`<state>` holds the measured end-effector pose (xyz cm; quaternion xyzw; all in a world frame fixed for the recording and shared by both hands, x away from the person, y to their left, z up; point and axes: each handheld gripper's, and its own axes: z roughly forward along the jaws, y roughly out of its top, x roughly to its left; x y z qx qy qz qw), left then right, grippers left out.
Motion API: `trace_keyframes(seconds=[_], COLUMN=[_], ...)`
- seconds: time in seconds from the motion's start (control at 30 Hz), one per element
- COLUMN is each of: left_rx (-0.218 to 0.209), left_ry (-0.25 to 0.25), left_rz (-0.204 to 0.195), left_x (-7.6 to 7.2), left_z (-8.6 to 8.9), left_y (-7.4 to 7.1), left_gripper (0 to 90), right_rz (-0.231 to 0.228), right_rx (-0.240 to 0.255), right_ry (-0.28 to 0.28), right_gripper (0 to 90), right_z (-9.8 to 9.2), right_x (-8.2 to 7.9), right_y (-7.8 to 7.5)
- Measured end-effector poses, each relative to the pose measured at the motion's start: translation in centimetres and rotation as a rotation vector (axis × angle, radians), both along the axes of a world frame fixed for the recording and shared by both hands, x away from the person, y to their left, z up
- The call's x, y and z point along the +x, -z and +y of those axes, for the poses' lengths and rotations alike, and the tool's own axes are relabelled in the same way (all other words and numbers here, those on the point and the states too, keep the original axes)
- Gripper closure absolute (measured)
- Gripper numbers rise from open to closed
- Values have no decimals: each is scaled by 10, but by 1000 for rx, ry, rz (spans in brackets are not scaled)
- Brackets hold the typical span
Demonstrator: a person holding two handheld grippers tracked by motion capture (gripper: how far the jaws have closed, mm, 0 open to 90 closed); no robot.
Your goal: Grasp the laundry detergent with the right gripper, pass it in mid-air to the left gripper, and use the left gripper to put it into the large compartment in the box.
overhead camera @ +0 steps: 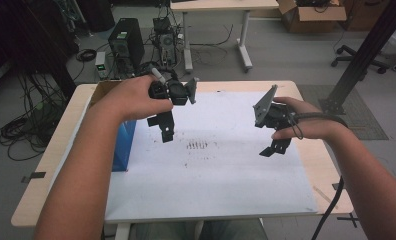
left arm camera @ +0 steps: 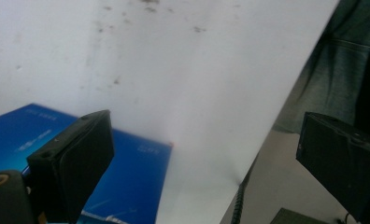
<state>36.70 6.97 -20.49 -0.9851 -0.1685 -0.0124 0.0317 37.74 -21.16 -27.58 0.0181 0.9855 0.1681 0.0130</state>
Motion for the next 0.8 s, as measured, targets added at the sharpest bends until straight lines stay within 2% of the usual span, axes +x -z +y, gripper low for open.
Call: trace_keyframes(seconds=[0.13,0.23,0.8], left_rx=[-13,-12,-29], left_ry=[64,98,101], left_rz=[31,37,56], left_x=[-6,-9,-4], left_z=[-4,-6,-2], left_y=[5,7,13], left_gripper=[50,48,47], right_rz=[-1,-1,5], right_rx=[-12,-17,-26], right_ry=[1,5,2], right_gripper=[32,32,33], right_z=[0,-1,0], right_x=[-1,-1,8], right_y=[-5,-8,-8])
